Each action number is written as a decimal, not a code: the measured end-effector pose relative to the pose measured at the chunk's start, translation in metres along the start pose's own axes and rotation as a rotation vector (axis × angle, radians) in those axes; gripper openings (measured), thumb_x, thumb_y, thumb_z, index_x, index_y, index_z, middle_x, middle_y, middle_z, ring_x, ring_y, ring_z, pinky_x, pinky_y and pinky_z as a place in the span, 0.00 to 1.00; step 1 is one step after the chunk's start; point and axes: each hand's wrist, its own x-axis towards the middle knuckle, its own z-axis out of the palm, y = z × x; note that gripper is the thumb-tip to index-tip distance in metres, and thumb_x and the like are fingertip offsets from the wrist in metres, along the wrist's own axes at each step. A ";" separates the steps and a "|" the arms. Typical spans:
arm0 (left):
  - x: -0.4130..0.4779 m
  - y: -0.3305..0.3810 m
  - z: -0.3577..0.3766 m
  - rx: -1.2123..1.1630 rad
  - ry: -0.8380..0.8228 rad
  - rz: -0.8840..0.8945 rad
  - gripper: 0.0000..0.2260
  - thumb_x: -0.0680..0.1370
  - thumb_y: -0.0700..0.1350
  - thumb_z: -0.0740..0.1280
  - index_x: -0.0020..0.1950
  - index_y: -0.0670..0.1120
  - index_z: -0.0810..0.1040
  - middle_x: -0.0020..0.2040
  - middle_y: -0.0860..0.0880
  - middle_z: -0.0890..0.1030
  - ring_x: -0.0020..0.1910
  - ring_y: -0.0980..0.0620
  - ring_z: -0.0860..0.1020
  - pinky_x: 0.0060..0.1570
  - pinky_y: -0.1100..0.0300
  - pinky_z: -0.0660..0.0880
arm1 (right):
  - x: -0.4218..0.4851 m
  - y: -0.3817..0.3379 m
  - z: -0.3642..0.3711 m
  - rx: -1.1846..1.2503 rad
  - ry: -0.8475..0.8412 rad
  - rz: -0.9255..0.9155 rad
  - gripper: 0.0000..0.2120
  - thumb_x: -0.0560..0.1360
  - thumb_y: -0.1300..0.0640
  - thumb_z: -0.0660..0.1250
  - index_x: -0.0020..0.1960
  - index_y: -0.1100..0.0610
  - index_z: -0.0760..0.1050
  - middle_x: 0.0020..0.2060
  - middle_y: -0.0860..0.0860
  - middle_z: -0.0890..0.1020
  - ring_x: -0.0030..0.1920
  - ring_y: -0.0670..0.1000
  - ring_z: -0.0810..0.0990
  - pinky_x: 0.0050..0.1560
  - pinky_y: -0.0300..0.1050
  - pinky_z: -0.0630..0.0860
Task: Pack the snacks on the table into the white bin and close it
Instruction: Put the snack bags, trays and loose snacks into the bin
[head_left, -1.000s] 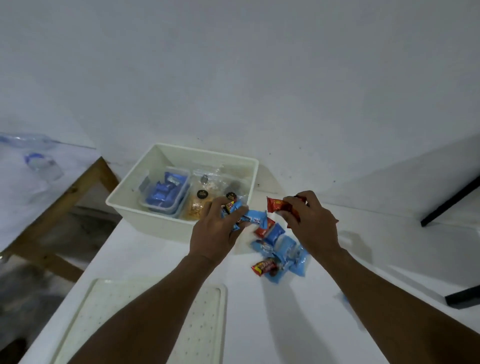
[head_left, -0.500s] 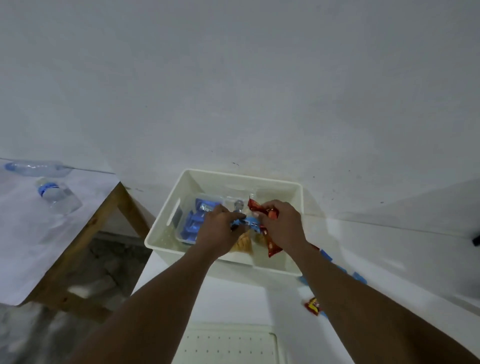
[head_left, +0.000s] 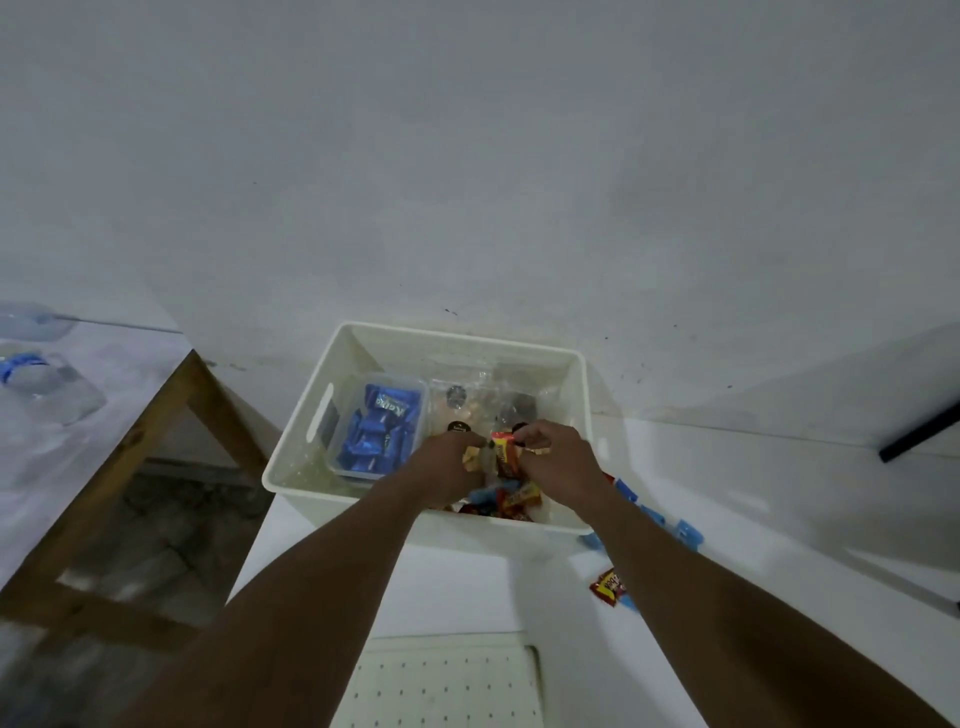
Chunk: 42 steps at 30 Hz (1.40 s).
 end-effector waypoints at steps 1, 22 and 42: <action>-0.006 0.006 -0.001 0.007 0.016 0.018 0.19 0.75 0.42 0.72 0.66 0.46 0.78 0.63 0.45 0.79 0.62 0.45 0.78 0.55 0.61 0.73 | -0.005 -0.001 -0.004 -0.006 0.019 -0.027 0.08 0.73 0.62 0.69 0.47 0.50 0.80 0.44 0.43 0.81 0.49 0.46 0.79 0.54 0.41 0.77; -0.045 0.135 0.221 0.112 0.285 0.298 0.14 0.76 0.50 0.66 0.60 0.49 0.78 0.55 0.47 0.81 0.53 0.46 0.79 0.49 0.54 0.78 | -0.140 0.262 -0.143 -0.312 0.297 0.644 0.30 0.72 0.35 0.64 0.72 0.42 0.64 0.76 0.51 0.58 0.77 0.60 0.50 0.68 0.71 0.56; 0.033 0.074 0.261 0.476 0.033 0.014 0.57 0.64 0.69 0.73 0.80 0.56 0.40 0.81 0.43 0.38 0.79 0.35 0.38 0.77 0.38 0.50 | -0.050 0.281 -0.083 -0.575 -0.132 0.042 0.46 0.69 0.26 0.60 0.77 0.36 0.41 0.80 0.54 0.39 0.77 0.67 0.37 0.69 0.76 0.51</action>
